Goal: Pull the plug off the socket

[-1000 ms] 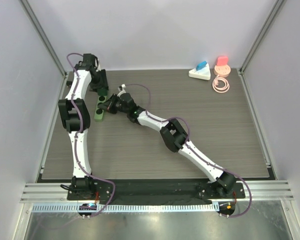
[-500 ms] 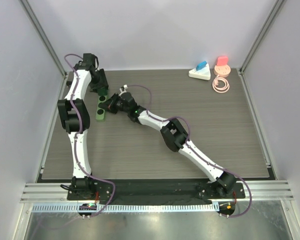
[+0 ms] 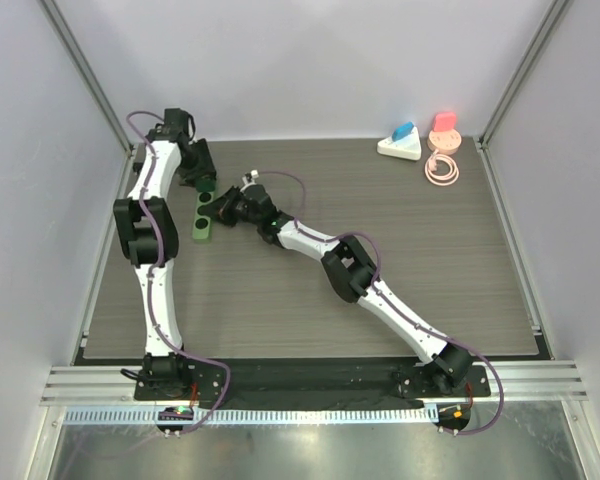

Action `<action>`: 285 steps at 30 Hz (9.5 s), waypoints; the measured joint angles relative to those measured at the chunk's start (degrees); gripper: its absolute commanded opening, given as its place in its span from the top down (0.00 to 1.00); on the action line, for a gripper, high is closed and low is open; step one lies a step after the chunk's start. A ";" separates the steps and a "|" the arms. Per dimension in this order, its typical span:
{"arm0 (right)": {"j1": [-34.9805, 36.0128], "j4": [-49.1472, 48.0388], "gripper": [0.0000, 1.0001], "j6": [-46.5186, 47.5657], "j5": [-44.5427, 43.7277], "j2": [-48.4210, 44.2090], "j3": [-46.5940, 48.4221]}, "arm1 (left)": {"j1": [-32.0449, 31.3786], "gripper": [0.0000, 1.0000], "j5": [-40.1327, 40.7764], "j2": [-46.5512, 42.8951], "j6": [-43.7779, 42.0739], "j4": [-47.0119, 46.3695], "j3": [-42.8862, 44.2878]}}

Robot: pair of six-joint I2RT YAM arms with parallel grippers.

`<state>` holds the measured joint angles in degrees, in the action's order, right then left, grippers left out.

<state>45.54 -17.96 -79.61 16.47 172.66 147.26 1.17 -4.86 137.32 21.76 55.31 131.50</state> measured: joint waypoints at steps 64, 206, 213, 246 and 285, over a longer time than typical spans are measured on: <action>-1.73 -3.61 0.99 -0.90 -0.81 2.58 1.81 | -0.74 1.00 -2.10 -18.86 -4.55 -24.68 -30.64; -3.43 6.75 0.98 1.86 -2.71 0.39 2.67 | -2.51 1.00 5.88 -26.84 0.33 -12.28 -22.40; -2.71 4.79 0.39 0.63 -3.72 0.61 2.69 | -1.05 1.00 2.58 -36.61 1.81 -12.39 -29.38; -22.56 24.30 0.04 44.02 -2.95 -61.33 -66.16 | -26.21 1.00 -12.85 -58.05 15.47 -31.65 -77.29; -44.46 31.19 0.03 40.81 -10.54 -94.84 -96.80 | -30.88 0.11 -12.76 -75.54 16.98 -33.88 -82.95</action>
<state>1.08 13.23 -38.81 5.93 77.82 50.46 -29.71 -17.63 61.78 38.74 21.43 48.56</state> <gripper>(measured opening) 0.982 0.904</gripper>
